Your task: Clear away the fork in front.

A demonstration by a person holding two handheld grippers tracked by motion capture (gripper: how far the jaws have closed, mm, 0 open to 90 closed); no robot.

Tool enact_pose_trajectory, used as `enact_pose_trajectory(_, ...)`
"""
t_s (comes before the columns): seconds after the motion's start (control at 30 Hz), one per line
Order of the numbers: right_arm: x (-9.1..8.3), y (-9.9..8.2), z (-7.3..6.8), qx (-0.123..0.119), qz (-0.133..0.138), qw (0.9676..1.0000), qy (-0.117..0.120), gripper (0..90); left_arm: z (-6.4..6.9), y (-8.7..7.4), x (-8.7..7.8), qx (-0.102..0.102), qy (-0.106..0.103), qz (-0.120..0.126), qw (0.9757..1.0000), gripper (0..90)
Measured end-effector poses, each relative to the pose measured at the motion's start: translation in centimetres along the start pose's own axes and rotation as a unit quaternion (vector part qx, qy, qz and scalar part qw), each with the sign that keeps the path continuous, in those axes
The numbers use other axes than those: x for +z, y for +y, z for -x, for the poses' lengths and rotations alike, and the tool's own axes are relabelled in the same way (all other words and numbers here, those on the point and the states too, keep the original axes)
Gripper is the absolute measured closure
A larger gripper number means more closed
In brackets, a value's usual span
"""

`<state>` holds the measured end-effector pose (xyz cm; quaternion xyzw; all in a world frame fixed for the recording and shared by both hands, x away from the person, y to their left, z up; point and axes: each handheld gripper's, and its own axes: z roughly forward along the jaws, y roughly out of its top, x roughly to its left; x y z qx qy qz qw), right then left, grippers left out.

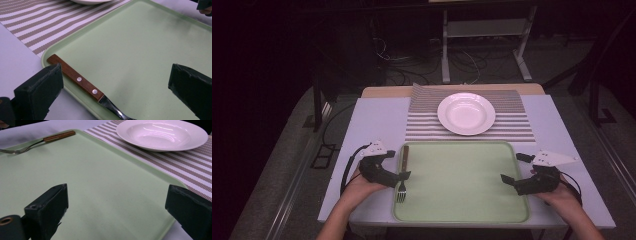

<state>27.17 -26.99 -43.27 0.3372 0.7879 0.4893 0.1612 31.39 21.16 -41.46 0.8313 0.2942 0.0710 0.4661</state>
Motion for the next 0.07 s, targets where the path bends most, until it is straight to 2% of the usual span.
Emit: enact_pose_trajectory(0.07,-0.04,0.00,0.00,-0.001,0.001,1.0000,0.000,4.9,0.02,0.03,0.05,0.003,0.000,-0.001,1.0000,0.0)
